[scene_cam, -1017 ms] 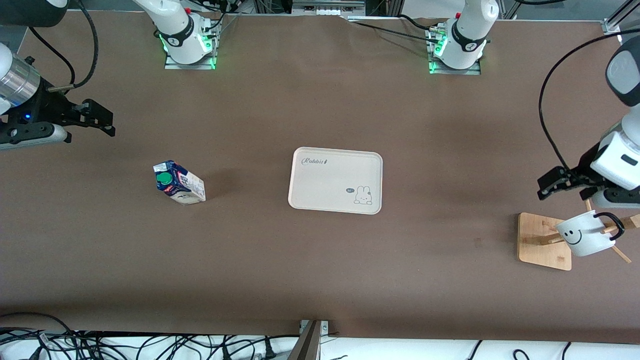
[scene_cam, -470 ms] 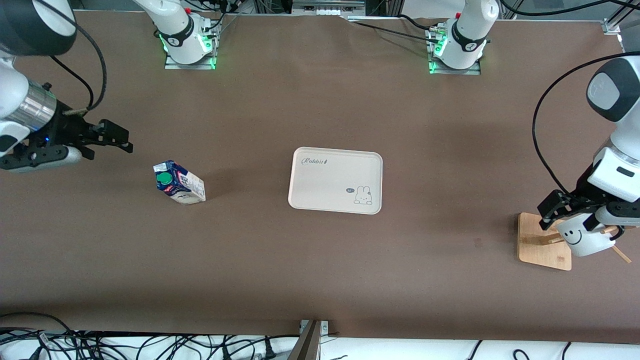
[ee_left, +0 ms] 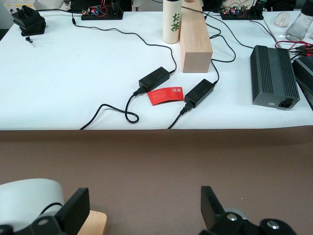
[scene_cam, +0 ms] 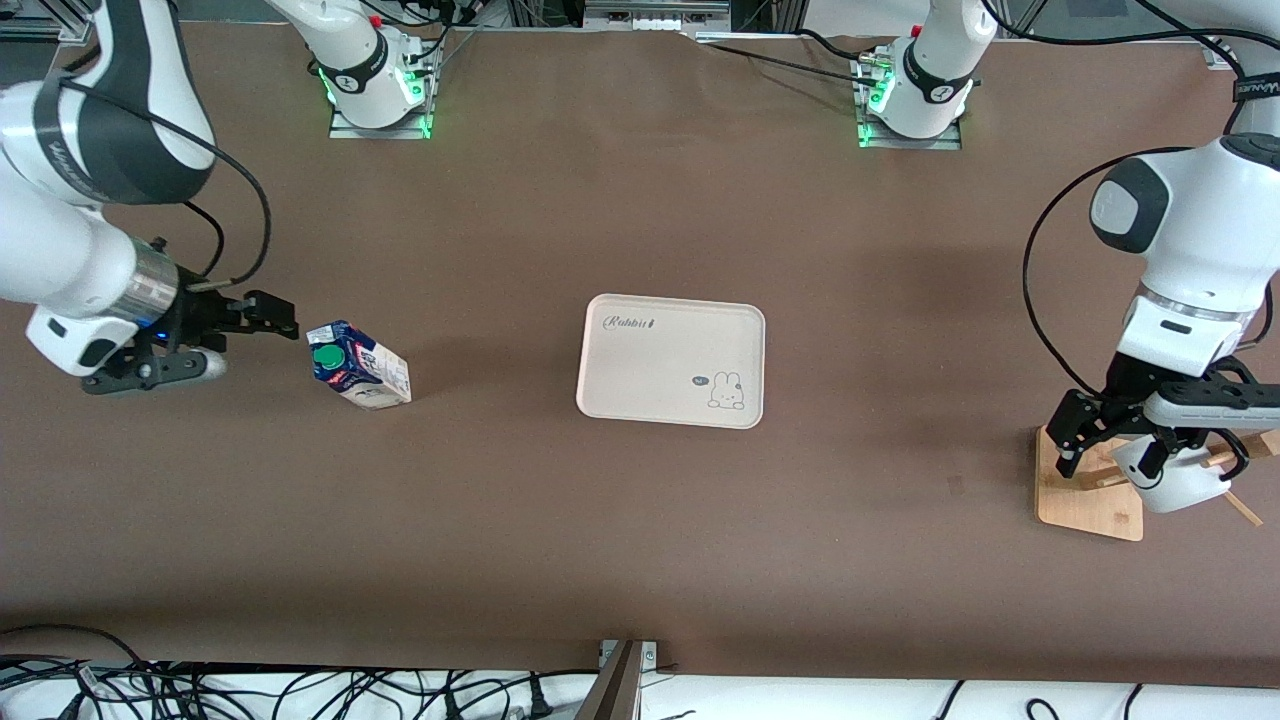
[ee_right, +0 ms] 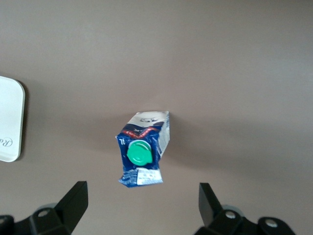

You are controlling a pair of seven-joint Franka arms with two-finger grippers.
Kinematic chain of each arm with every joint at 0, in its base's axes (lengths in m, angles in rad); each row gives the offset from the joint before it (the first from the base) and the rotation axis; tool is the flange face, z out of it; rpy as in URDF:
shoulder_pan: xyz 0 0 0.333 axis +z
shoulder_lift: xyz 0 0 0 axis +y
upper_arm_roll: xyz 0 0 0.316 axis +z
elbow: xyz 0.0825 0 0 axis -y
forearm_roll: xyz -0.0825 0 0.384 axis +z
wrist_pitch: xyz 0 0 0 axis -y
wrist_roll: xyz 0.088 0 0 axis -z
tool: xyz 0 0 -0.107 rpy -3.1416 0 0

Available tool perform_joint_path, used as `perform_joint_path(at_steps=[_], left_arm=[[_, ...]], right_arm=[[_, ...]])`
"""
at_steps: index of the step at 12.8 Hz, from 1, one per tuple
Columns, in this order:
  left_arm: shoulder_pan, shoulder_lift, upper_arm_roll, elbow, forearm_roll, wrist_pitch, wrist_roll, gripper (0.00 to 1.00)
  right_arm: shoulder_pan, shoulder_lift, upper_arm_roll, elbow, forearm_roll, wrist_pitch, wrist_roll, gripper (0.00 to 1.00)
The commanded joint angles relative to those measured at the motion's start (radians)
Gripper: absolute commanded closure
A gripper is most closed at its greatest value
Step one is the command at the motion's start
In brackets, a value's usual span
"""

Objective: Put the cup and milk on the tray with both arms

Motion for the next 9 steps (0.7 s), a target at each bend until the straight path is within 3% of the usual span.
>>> perform_joint_path(at_steps=[1, 4, 9], left_arm=[[-0.002, -0.116, -0.003, -0.175, -0.016, 0.12, -0.002, 0.0], [0.001, -0.24, -0.003, -0.332, -0.016, 0.188, -0.004, 0.0], [0.024, -0.274, -0.003, -0.407, -0.016, 0.274, -0.008, 0.0]], right_arm=[[0.055, 0.056, 0.002, 0.015, -0.028, 0.019, -0.002, 0.0], [0.088, 0.099, 0.002, 0.006, -0.087, 0.074, 0.004, 0.0], [0.077, 0.131, -0.004, -0.028, -0.097, 0.073, -0.031, 0.0]])
